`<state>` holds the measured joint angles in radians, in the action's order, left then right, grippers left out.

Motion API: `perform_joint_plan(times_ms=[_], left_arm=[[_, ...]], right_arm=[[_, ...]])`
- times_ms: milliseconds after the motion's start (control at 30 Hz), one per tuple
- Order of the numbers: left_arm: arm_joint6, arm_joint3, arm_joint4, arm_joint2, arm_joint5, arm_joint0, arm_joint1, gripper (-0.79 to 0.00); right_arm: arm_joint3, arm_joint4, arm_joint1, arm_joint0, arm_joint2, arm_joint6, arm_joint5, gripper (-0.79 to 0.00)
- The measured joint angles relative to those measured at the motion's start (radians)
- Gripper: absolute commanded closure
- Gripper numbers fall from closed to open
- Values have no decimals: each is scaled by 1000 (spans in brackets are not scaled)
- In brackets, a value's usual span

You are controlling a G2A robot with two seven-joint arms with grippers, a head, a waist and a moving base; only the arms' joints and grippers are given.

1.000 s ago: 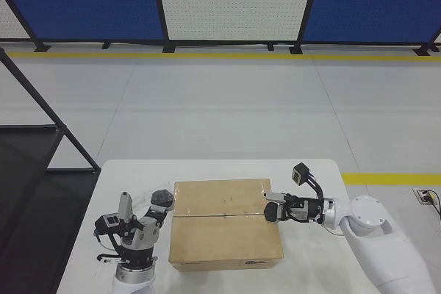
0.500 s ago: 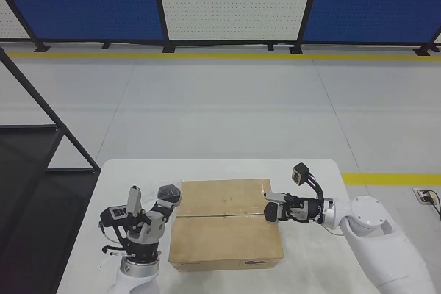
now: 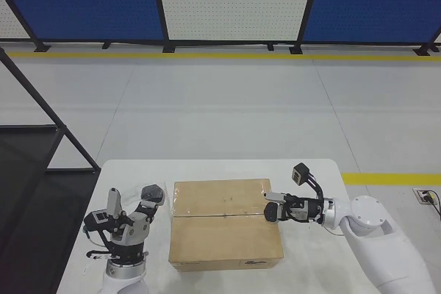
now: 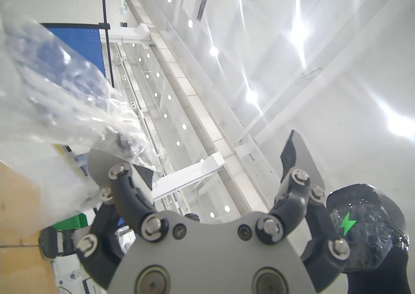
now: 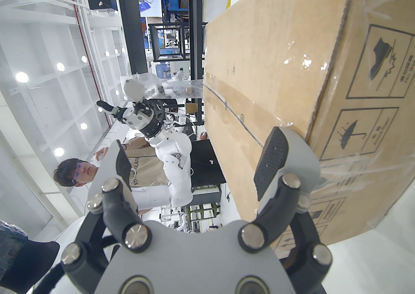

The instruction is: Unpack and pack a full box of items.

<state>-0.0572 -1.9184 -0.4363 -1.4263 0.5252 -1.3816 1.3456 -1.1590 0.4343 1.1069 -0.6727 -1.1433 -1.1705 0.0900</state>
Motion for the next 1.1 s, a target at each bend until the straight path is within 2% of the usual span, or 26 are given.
perform_joint_plan(times_ms=[200,500,767,1100], left_arm=[[25,8,-27,-57,-5,12,0,-785],[53,65,0,-91,-108,32,0,-785],[54,98,-11,-118,-106,-1,1,-785],[7,123,-35,-112,-104,44,5,-785]], right_arm=[[0,0,0,0,0,0,0,-785],[0,0,0,0,0,0,0,-785],[0,0,0,0,0,0,0,-785],[0,0,0,0,0,0,0,-785]])
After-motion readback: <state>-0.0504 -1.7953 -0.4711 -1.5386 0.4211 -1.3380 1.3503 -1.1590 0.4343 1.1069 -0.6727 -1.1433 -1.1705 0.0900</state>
